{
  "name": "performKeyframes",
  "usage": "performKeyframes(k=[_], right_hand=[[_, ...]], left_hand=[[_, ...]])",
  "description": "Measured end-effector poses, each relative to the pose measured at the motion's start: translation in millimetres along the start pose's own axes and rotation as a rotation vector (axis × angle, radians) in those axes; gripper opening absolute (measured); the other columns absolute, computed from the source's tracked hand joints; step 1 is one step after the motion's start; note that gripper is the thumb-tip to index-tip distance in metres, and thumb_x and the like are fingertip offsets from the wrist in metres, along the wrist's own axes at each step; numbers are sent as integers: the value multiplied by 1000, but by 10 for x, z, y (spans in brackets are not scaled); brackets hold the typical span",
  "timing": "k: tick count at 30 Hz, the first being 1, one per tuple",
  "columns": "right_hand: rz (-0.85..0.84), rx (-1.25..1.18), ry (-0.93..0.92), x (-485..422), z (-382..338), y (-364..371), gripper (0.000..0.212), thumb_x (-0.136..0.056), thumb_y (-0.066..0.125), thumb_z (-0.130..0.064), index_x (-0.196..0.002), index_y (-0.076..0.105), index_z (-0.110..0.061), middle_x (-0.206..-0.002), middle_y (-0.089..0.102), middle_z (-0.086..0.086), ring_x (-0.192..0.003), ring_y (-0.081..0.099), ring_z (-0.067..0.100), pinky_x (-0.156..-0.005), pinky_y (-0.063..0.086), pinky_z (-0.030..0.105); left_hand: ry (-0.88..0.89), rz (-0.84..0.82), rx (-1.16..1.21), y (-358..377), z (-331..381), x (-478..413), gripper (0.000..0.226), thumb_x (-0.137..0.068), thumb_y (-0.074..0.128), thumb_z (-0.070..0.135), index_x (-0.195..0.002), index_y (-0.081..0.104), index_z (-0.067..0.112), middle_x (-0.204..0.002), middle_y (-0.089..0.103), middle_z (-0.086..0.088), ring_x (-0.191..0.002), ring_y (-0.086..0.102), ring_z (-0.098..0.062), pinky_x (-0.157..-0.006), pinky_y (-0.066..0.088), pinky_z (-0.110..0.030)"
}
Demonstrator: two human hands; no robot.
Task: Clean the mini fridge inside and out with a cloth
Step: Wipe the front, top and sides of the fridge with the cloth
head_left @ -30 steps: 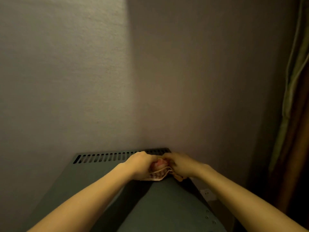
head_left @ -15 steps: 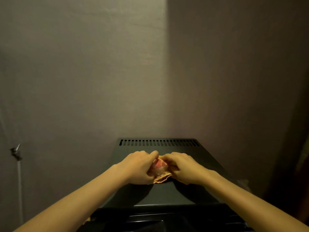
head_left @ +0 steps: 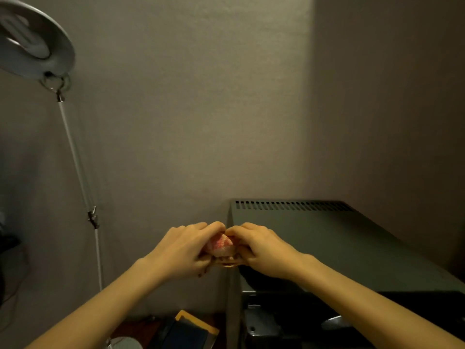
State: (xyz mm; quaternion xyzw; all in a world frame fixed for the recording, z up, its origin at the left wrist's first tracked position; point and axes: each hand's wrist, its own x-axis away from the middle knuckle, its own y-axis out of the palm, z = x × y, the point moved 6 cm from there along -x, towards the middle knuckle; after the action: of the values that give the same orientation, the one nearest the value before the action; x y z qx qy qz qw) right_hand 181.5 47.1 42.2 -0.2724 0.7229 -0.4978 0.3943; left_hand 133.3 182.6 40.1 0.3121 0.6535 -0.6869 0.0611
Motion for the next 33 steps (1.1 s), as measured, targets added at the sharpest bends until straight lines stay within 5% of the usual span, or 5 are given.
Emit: performKeyframes(k=[5,12,23,33], right_hand=[[-32,68,22,-208,-295,73,50,-89,59,-36,-133,37,-34,-123,53,-3,-107,55,21,-87,49,40],[-104,221,188,-281,-225,23,65,-81,52,-68,-137,33,-39,-137,45,-5,-119,49,18,-94,44,39],[-221,332,358,-127,161,110,62,-81,42,-75,-135,33,-47,-144,37,-8,-126,39,17,-93,41,36],[-193,332,413,-132,373,158,58,-84,31,-74,-133,39,-46,-143,40,-6,-128,37,20,-95,41,40]], left_hand=[[-1,23,-68,-95,-340,300,56,-69,58,44,-123,41,36,-92,61,11,-65,61,-11,-51,16,-8],[-75,25,-175,-34,-931,712,65,-56,82,30,-114,52,31,-83,58,7,-51,57,-14,-44,9,-12],[-308,151,85,436,-1338,1018,55,-65,71,27,-115,48,32,-96,59,0,-63,64,-28,-44,45,-31],[-289,338,272,730,-688,623,70,-61,82,10,-118,46,25,-106,57,-9,-78,62,-32,-48,49,-37]])
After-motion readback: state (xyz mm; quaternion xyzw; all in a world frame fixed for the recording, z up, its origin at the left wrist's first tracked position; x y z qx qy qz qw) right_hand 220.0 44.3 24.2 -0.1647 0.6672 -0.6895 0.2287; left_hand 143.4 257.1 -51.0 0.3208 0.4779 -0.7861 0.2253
